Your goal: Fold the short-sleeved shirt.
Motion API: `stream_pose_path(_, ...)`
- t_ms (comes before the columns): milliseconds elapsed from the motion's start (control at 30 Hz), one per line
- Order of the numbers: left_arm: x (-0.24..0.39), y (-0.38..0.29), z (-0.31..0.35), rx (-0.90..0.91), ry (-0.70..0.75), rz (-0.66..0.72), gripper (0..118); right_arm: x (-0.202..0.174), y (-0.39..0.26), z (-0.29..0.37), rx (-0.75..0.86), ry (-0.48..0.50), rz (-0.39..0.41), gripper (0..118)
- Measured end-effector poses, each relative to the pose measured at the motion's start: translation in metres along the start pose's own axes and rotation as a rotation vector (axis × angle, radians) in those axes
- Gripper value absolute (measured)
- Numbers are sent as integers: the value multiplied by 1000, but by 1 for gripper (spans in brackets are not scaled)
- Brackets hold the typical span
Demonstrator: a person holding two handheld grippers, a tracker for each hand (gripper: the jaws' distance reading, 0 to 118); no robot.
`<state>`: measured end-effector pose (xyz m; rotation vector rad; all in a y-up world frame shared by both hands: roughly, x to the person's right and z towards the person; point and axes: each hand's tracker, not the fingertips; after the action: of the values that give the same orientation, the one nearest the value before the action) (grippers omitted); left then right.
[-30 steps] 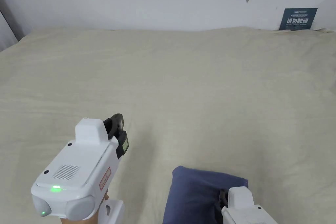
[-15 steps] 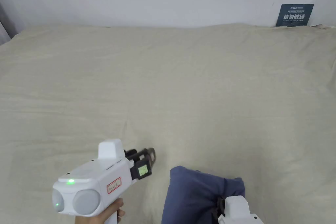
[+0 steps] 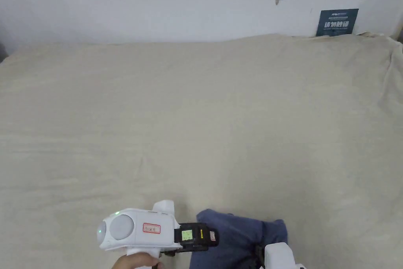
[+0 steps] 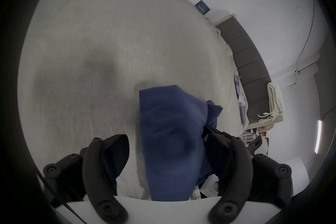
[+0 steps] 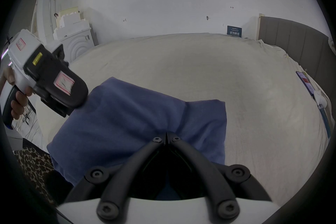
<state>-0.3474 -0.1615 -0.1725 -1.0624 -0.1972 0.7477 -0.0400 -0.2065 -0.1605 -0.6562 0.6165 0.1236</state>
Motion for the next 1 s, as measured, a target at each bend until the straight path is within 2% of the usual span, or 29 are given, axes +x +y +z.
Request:
stream_pose_path(100, -4, 3, -10, -32, -17, -18, 76, 0, 0, 0, 0, 0, -3, 0)
stream_pose_path(200, -10, 3, -18, -72, -81, 19, 65, 1, 0, 0, -1, -1, -2, 0)
stream_pose_path(267, -13, 3, -21, -68, -70, 8, 64, 1, 0, -1, -2, 0, -6, 0)
stream_pose_path(333, -18, -1, -21, -65, -71, 8, 53, 1, 0, -1, -3, 1, -9, 0)
stream_pose_path(433, -22, -5, -22, -50, -75, 43, 44, 1, 1, -1, -7, 0, -7, 0)
stream_pose_path(600, 0, -14, -16, 1, -9, -56, 30, 7, 14, 3, -36, 23, -34, 0)
stream_pose_path(800, 13, -4, 15, 38, -48, -113, 24, 18, 58, 39, 106, 4, -33, 0)
stream_pose_path(867, 16, 3, 30, 57, -30, -165, 24, 22, 75, 51, 161, -8, -19, 0)
stream_pose_path(1000, -1, 20, 68, 92, 26, -164, 24, 26, 108, 73, 247, -28, 14, 0)
